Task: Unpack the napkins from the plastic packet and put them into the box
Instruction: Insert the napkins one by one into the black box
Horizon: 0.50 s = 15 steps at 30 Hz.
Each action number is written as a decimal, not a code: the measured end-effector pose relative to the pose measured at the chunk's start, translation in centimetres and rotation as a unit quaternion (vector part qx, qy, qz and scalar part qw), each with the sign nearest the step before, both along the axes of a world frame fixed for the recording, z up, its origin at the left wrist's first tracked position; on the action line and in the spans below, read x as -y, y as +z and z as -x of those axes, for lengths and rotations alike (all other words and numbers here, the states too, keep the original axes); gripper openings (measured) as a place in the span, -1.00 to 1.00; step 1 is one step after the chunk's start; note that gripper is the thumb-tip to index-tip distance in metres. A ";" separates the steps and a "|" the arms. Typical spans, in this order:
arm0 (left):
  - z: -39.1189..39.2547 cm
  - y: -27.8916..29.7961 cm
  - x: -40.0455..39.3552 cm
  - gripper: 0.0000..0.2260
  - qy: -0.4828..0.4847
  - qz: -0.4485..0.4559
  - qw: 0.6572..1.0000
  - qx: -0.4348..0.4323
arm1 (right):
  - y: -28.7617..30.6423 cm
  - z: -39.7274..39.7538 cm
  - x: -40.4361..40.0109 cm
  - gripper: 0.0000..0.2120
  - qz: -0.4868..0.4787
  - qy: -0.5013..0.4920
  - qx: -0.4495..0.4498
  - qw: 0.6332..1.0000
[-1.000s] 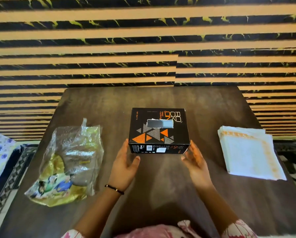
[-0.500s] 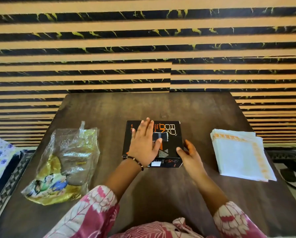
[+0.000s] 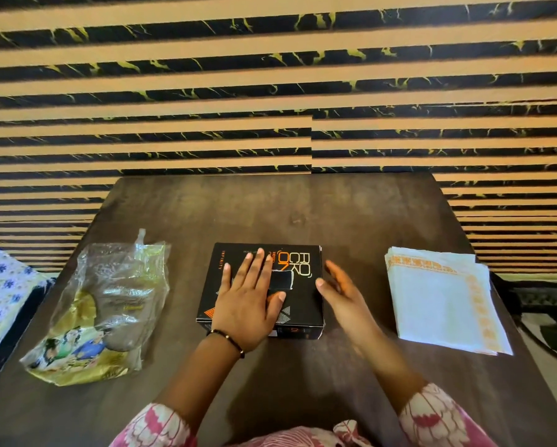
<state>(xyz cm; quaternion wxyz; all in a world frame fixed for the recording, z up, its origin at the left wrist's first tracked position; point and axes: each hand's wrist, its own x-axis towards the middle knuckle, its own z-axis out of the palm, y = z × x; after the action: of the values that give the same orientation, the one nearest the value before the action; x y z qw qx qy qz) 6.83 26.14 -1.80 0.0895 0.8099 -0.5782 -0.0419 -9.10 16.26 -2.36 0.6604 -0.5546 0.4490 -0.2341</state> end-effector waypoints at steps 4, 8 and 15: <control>0.2 0.0 0.1 -0.37 0.013 0.002 1.000 0.003 | 1.0 -1.3 3.5 -0.51 0.047 0.052 -0.015 0.997; 0.4 0.1 0.2 -0.38 0.029 0.007 1.000 0.002 | 1.4 -1.3 5.3 -0.72 0.070 0.091 -0.042 0.992; 0.9 -0.3 0.4 -0.41 0.068 0.020 0.998 0.001 | 1.7 0.0 7.1 -0.91 0.086 0.099 -0.058 0.990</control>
<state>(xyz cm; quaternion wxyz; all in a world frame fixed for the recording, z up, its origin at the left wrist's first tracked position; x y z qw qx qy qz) 5.95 25.70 -2.09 0.1077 0.8452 -0.5229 -0.0237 -9.13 9.12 -0.67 0.6033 -0.6635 0.4074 -0.1728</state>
